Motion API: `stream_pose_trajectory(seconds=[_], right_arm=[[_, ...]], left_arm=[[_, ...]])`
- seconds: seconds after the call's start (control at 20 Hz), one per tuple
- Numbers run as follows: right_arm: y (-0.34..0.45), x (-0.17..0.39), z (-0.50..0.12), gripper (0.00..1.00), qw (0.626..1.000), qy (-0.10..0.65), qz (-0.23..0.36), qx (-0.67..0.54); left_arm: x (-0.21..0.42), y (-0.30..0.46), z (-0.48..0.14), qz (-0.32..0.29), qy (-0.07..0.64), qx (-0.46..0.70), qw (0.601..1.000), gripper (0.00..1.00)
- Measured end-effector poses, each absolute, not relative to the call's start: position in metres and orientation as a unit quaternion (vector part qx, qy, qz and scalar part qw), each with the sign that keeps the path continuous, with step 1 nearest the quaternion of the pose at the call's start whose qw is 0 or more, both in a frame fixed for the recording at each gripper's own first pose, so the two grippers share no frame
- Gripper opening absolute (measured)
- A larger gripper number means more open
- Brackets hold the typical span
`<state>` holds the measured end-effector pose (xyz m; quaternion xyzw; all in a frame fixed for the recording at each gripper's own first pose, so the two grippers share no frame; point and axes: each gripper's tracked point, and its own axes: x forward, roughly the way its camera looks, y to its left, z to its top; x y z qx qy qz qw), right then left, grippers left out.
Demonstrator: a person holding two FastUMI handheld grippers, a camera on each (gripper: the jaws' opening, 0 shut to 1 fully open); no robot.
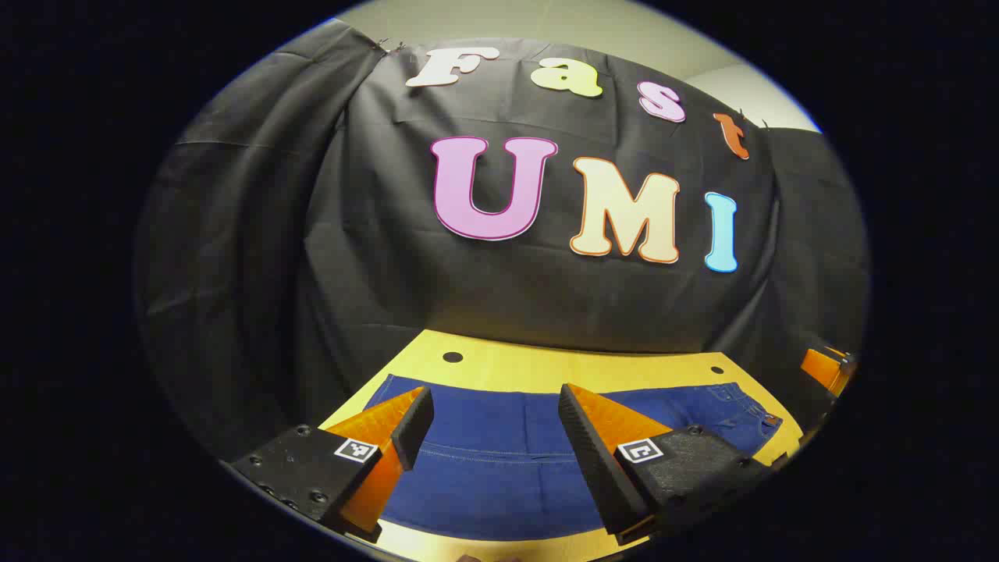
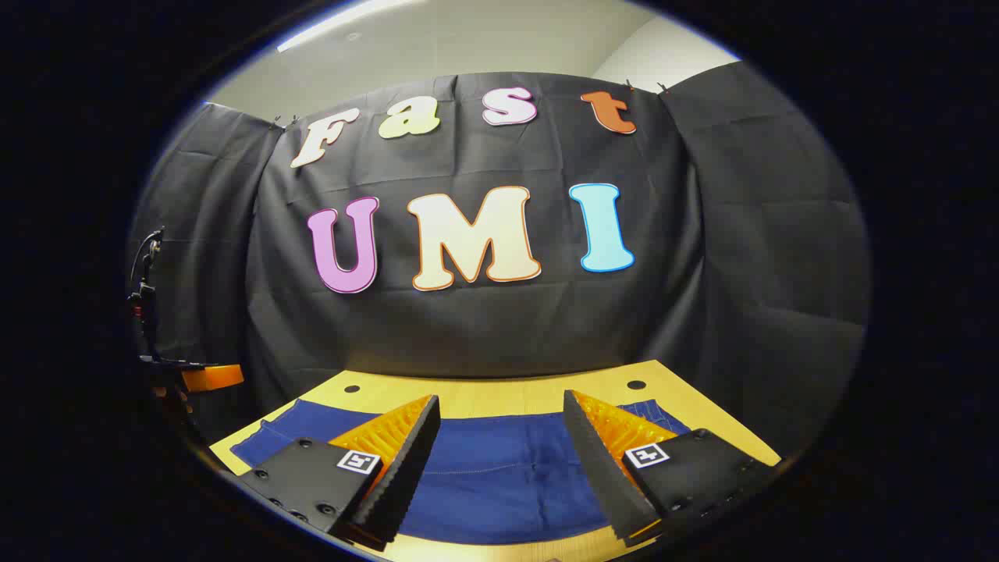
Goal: Grasp the waist and the cuffs of the jeans and fold them to make the two legs overlap; first hold the waist and fold one-third of the jeans toward the cuffs, then hold the cuffs and fold the remaining one-third in the same direction to finish folding.
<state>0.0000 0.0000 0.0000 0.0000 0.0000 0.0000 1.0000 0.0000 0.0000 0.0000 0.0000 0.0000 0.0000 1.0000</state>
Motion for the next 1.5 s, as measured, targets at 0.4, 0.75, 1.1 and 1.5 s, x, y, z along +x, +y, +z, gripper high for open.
stream_pose_trajectory(seconds=[0.4, 0.75, 1.1, 1.5], right_arm=[[0.01, -0.008, -0.006, 0.98, 1.0, 0.012, 0.003, -0.014], [0.019, -0.012, -0.023, 0.98, 0.998, 0.042, 0.021, -0.031], [0.031, -0.017, -0.044, 0.95, 0.995, 0.081, 0.046, -0.041], [0.027, -0.039, -0.098, 0.98, 0.985, 0.148, 0.052, -0.071]], left_arm=[[-0.003, 0.019, -0.009, 0.007, 0.012, 0.004, 1.0, 0.96], [-0.006, 0.04, -0.029, 0.009, 0.03, 0.041, 0.999, 0.95], [-0.018, 0.063, -0.075, -0.053, 0.101, 0.145, 0.983, 0.94], [-0.048, 0.107, -0.148, -0.163, 0.256, 0.268, 0.914, 0.96]])
